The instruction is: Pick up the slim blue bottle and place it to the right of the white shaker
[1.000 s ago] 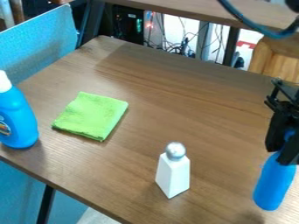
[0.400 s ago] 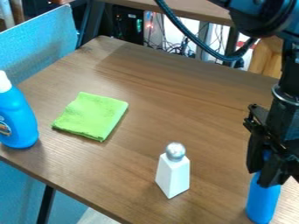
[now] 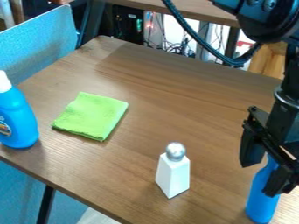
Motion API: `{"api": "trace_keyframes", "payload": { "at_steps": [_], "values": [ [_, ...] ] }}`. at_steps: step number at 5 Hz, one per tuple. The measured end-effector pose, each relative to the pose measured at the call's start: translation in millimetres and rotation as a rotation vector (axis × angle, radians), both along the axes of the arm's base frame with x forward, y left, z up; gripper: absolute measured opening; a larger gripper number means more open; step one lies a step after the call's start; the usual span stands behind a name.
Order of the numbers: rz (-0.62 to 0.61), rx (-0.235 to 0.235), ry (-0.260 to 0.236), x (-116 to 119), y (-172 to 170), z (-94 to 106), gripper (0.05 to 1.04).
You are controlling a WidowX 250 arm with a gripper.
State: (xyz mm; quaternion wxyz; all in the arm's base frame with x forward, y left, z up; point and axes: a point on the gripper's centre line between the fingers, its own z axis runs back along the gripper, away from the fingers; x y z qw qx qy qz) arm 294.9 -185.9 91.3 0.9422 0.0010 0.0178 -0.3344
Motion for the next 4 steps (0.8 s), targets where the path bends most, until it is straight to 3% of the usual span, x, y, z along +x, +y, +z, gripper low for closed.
{"api": "trace_keyframes", "payload": {
  "at_steps": [1,2,3,4],
  "values": [
    [0.026,-0.004,-0.027,-0.2,2.0,9.8,1.010],
    [0.013,-0.157,-0.092,-5.7,29.9,31.4,1.004],
    [0.136,-0.146,-0.102,-2.4,33.4,46.5,1.001],
    [0.170,-0.124,-0.108,-12.0,53.0,69.2,1.001]
  ]
}}
